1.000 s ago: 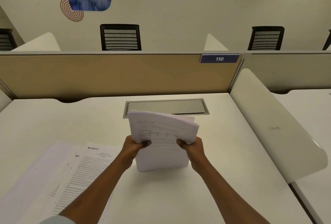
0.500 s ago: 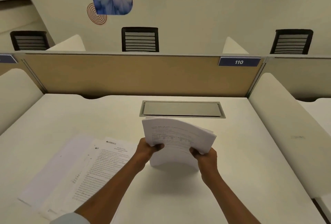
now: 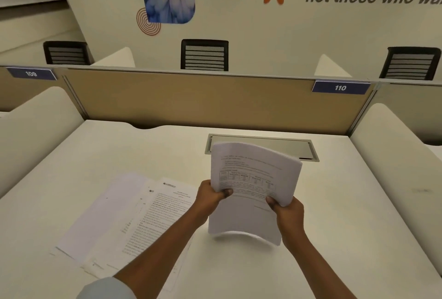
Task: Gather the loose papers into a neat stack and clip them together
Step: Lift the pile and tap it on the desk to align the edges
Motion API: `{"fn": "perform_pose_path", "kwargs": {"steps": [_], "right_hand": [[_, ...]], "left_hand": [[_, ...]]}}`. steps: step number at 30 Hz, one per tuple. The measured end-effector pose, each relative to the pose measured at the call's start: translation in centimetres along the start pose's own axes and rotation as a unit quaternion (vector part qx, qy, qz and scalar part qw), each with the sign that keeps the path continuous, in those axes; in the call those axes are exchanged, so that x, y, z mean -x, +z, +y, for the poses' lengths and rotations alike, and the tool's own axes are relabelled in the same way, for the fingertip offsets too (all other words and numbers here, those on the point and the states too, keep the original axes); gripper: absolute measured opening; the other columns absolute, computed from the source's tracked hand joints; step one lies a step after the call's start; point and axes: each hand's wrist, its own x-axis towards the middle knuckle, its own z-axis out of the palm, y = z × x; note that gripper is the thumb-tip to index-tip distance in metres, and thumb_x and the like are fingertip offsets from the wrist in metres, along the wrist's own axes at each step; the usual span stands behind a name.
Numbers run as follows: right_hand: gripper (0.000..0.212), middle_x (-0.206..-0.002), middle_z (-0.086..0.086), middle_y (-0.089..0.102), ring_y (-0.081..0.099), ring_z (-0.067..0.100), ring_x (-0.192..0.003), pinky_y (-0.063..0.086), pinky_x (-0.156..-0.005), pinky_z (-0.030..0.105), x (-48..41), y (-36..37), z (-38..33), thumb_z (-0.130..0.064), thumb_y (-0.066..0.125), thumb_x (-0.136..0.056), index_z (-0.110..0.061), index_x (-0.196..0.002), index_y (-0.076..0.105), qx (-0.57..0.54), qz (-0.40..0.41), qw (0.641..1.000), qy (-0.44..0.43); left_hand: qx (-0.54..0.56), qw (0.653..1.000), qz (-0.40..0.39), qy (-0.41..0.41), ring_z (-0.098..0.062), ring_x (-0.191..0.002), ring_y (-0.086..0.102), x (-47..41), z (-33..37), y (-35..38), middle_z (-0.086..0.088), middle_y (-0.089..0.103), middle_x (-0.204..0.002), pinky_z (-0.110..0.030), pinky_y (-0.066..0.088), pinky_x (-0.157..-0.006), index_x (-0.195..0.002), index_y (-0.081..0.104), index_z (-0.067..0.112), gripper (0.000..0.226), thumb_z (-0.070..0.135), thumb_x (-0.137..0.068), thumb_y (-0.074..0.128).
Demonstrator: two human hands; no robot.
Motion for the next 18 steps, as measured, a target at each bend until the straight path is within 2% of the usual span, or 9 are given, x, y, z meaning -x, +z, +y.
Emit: {"fn": "perform_pose_path", "kwargs": {"steps": [6,14,18], "right_hand": [[0.025,-0.098,0.007,0.072,0.069,0.03,-0.085,0.059,-0.079,0.049,2.5,4.8,-0.1,-0.01,0.073,-0.079,-0.012,-0.103,0.067,0.029,0.002,0.999,0.036],[0.029,-0.095,0.005,0.075,0.072,0.028,-0.08,0.06,-0.076,0.049,6.6,14.0,2.4,-0.008,0.076,-0.073,-0.014,-0.101,0.07,0.006,0.012,0.993,0.118],[0.029,-0.093,0.006,0.076,0.073,0.027,-0.078,0.06,-0.076,0.048,7.5,17.6,3.8,-0.005,0.077,-0.071,-0.011,-0.099,0.072,0.015,0.001,0.988,0.155]], "left_hand": [[-0.036,0.999,0.001,-0.007,-0.021,-0.089,0.072,0.1,-0.4,-5.7,-0.001,0.074,-0.103,-0.04,0.061,-0.079,-0.101,0.069,0.021,0.038,0.02,-0.067,0.085],[-0.13,0.99,0.048,-0.031,-0.015,-0.088,0.066,0.2,-3.3,-14.9,0.003,0.068,-0.103,-0.026,0.056,-0.068,-0.107,0.058,0.018,0.052,0.024,-0.064,0.085],[-0.153,0.985,0.064,-0.054,-0.018,-0.087,0.064,0.4,-5.0,-18.7,0.002,0.063,-0.097,-0.034,0.056,-0.073,-0.102,0.051,0.015,0.05,0.018,-0.065,0.085]]}}
